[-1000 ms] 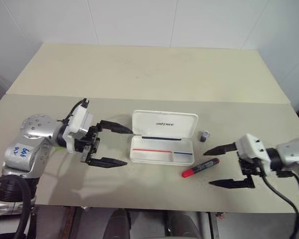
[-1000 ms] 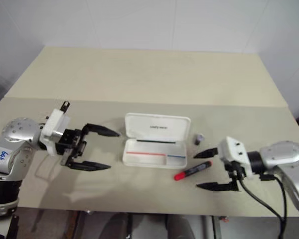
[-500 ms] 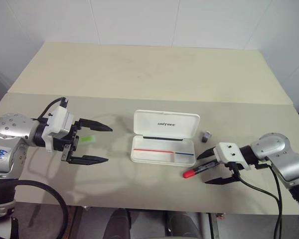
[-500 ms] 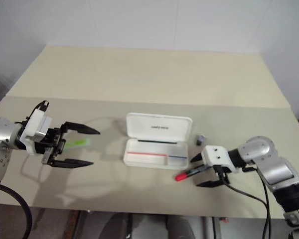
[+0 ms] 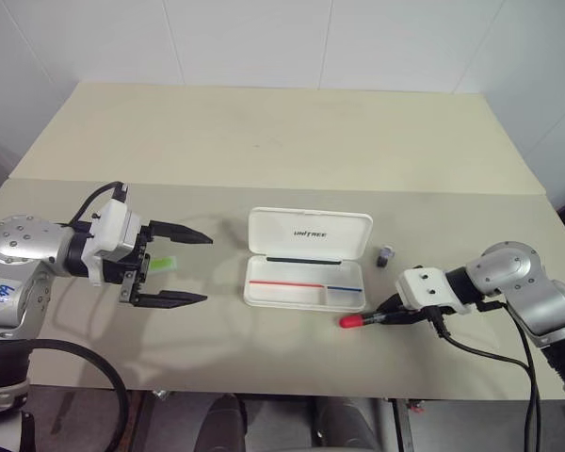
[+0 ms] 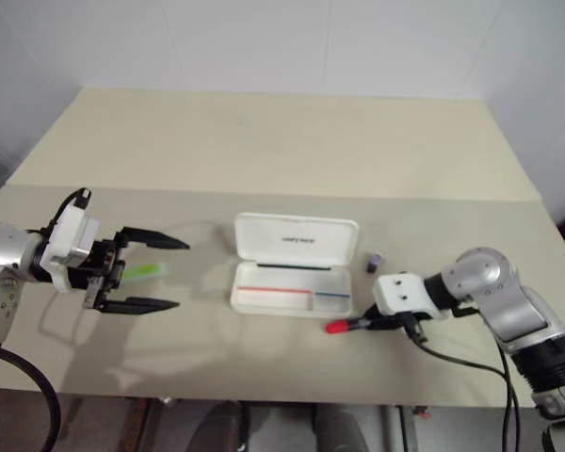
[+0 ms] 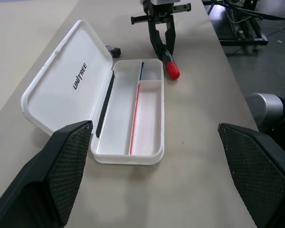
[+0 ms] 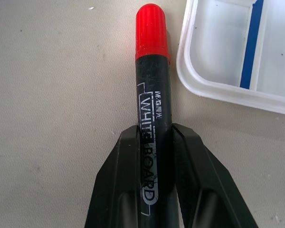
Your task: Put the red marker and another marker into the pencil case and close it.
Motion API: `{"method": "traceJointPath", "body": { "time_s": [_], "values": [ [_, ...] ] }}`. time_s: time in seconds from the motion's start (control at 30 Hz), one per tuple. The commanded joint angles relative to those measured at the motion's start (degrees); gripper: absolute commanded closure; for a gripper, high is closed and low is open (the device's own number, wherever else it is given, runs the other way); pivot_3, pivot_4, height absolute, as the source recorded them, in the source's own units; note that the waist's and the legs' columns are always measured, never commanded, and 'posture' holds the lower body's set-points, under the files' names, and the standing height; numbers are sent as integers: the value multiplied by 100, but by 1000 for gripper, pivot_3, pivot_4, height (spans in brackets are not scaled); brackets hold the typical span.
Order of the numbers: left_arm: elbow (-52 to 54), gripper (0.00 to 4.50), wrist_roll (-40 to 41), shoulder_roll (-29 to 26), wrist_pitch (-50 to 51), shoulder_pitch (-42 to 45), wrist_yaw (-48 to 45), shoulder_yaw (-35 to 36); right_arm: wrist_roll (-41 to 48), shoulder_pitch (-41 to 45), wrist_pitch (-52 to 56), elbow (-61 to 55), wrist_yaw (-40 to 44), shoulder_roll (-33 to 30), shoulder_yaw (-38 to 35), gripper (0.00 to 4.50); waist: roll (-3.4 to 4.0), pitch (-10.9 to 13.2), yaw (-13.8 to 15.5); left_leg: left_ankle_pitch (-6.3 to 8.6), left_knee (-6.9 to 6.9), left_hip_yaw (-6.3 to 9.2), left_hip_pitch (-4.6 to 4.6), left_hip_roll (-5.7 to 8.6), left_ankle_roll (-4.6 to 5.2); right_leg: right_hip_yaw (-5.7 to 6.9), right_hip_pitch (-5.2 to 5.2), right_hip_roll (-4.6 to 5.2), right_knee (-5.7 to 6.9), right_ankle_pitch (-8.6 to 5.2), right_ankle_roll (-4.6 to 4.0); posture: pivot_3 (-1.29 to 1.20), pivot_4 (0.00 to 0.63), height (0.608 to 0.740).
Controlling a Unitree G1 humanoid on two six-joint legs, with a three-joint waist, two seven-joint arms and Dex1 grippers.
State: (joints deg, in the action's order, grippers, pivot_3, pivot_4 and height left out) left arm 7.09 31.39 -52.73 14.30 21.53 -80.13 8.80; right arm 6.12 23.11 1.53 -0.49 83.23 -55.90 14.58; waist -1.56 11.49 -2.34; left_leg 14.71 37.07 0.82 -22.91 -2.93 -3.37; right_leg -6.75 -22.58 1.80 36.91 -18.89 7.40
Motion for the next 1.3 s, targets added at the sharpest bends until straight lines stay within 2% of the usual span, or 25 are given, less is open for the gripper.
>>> {"method": "traceJointPath", "body": {
  "time_s": [0.03, 0.27, 0.33, 0.4, 0.53, 0.67, 0.87, 1.17, 1.3],
  "values": [
    [9, 0, -51, -18, -157, 7, 6, 58, 135, -148, 61, -133, 80, -459, -489, 3921, 2, 1, 7, 0, -1, 0, 0, 0, 0, 0, 0, 0, 0, 0, 0, 0, 150, 740],
    [-280, 0, -153, 55, -357, 82, -27, -24, 1390, -639, 910, -826, 604, -1284, -1449, 3921, 15, 10, 53, 3, -7, 1, -4, -1, 3, 2, -2, 0, -5, -2, -1, 0, 150, 740],
    [-386, 0, -191, 76, -422, 122, -31, -50, 1959, -557, 1537, -1244, 480, -1281, -1676, 3921, 17, 11, 15, 3, -7, -1, -2, -4, 3, 2, -2, -1, -4, -2, -1, 0, 150, 740],
    [-480, 0, -225, 95, -465, 167, -20, -70, 2216, -227, 2121, -1558, 10, -1060, -1666, 3921, 17, 11, -34, 3, -5, -2, -1, -8, 3, 2, -2, -2, -2, -2, -1, 0, 150, 740],
    [-608, 0, -287, 112, -567, 195, 1, -48, 2118, 499, 3079, -1986, -859, -467, -1134, 3921, 15, 13, -96, 1, -1, -2, 1, -9, 0, 3, -3, -2, 0, 0, -3, 0, 150, 740],
    [-668, 0, -322, 43, -596, 142, -11, -9, 1924, 1082, 3545, -2125, -1229, 126, -506, 3921, 15, 13, -87, 1, -5, -3, -7, -9, -1, 3, -15, -2, 0, 0, -5, 0, 150, 740],
    [-637, 0, -383, 63, -611, 134, 58, -19, 1059, 1748, 3321, -1635, -1565, 967, 511, 3921, 15, 13, -88, 4, -10, -4, -33, -9, 0, 6, -43, -2, 0, -1, -4, 0, 150, 740],
    [-384, 0, -347, 77, -541, 61, 253, 28, 298, 2104, 3174, -903, -1842, 1644, 1014, 3921, 14, 13, -88, 3, -8, -6, -40, -9, -1, 6, -57, -2, 14, -1, -5, 0, 150, 740],
    [-190, 0, -297, 68, -467, -59, 343, 67, 146, 2137, 3079, -721, -1836, 1785, 1044, 2537, 14, 13, -88, 3, -8, -7, -40, -9, -1, 6, -58, -2, 18, -1, -5, 0, 150, 740]
  ]
}}
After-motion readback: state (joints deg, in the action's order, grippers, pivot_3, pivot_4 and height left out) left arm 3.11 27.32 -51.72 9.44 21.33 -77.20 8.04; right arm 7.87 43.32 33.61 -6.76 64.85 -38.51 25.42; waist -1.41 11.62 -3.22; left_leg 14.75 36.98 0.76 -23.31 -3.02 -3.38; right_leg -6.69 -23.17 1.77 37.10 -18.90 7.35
